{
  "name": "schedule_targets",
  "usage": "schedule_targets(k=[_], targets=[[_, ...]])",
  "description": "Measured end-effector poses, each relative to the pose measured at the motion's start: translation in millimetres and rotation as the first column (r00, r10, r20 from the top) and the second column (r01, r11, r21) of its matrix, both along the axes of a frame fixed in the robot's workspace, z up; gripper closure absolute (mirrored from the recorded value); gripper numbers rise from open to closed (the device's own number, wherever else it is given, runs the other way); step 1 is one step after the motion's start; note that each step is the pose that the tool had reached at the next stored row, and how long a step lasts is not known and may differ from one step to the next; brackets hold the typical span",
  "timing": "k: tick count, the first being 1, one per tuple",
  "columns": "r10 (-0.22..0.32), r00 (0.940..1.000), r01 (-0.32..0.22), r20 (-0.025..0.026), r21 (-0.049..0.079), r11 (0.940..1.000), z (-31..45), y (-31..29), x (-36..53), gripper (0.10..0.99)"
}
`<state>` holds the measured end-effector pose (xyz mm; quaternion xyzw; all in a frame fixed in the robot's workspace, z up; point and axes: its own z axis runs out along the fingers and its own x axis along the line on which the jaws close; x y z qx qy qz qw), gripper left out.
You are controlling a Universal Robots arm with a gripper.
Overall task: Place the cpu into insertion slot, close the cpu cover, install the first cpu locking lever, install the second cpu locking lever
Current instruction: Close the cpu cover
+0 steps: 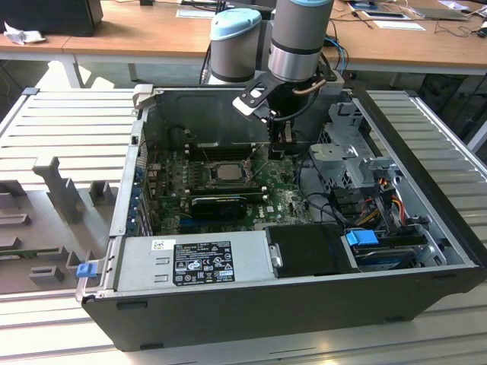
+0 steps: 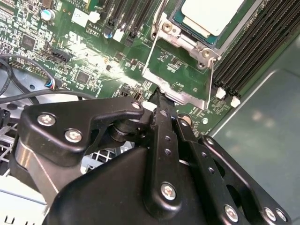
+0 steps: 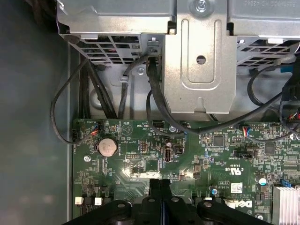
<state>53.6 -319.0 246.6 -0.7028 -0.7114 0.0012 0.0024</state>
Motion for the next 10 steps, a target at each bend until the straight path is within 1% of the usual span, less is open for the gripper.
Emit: schedule_targets(k=[10], targets=[[0.0,1.0,0.0,-0.0001,0.0,1.0,0.0,0.0,-3.2,0.98]])
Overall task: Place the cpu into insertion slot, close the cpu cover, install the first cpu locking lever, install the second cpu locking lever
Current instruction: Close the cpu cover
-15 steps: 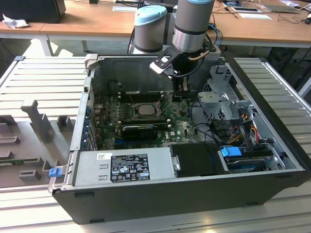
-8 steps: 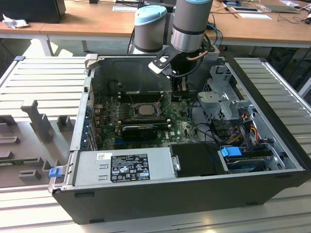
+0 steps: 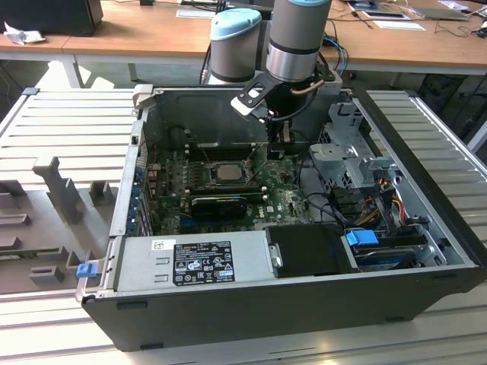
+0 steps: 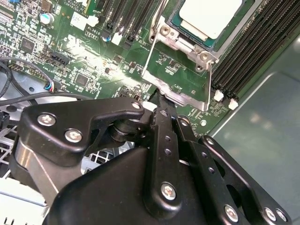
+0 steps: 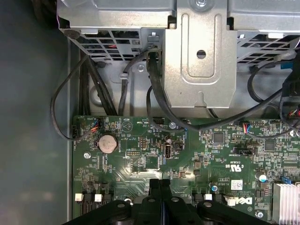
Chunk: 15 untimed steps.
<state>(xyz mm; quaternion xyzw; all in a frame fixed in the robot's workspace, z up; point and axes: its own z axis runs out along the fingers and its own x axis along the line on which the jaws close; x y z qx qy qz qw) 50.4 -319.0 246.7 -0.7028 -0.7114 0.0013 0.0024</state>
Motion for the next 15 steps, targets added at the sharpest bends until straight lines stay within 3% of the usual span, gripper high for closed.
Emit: schedule_targets(k=[15], targets=[[0.0,1.0,0.0,0.0001,0.0,1.0,0.0,0.0,-3.3,0.98]])
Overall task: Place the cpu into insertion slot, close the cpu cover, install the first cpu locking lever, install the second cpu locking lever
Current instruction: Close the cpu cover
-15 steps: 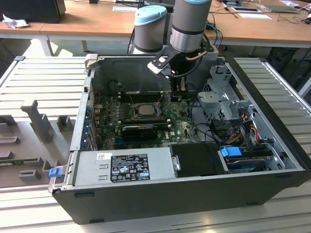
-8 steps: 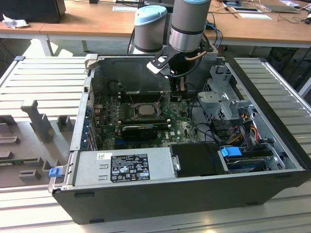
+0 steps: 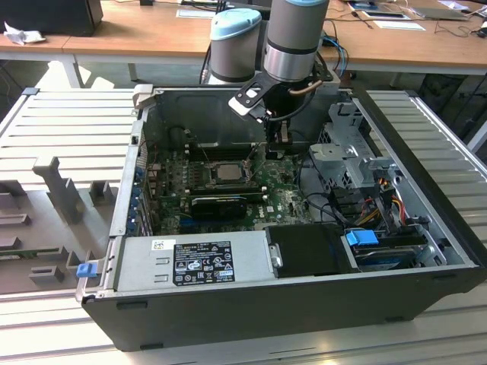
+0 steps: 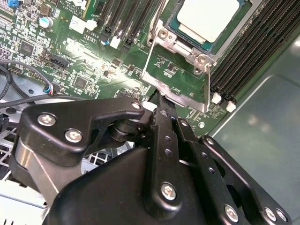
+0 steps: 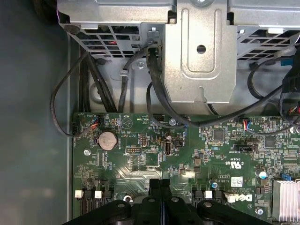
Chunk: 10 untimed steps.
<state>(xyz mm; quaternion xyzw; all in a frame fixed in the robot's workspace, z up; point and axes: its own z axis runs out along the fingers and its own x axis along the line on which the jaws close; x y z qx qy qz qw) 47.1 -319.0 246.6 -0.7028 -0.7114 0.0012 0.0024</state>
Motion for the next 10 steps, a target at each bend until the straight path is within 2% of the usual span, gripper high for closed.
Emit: schedule_targets(k=[10], targets=[[0.0,1.0,0.0,0.0,0.0,1.0,0.0,0.0,-2.7,0.98]])
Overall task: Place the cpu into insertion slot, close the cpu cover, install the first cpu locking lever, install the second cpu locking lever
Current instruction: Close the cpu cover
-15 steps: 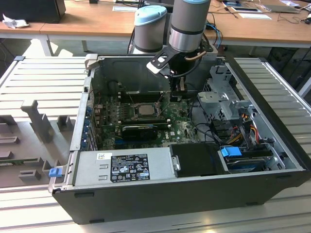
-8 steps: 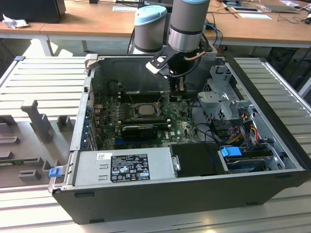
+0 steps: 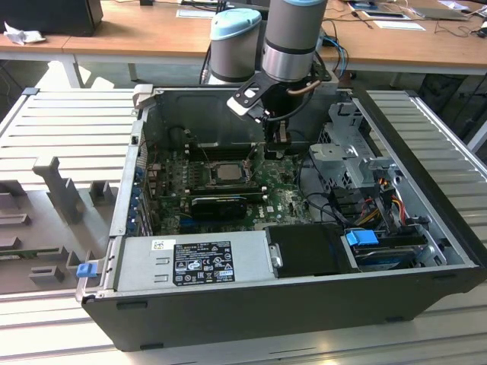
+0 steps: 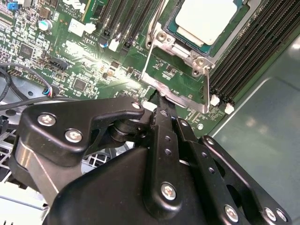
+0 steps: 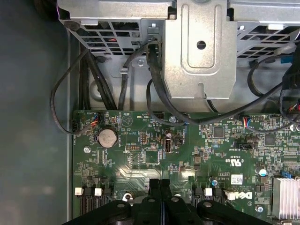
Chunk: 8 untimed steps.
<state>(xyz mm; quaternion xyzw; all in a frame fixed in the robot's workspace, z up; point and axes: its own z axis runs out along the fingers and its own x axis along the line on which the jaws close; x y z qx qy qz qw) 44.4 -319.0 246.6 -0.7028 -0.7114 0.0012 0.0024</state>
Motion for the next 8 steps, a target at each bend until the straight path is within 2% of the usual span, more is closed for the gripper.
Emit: schedule_targets(k=[8], targets=[[0.0,1.0,0.0,0.0,0.0,1.0,0.0,0.0,-2.0,0.98]])
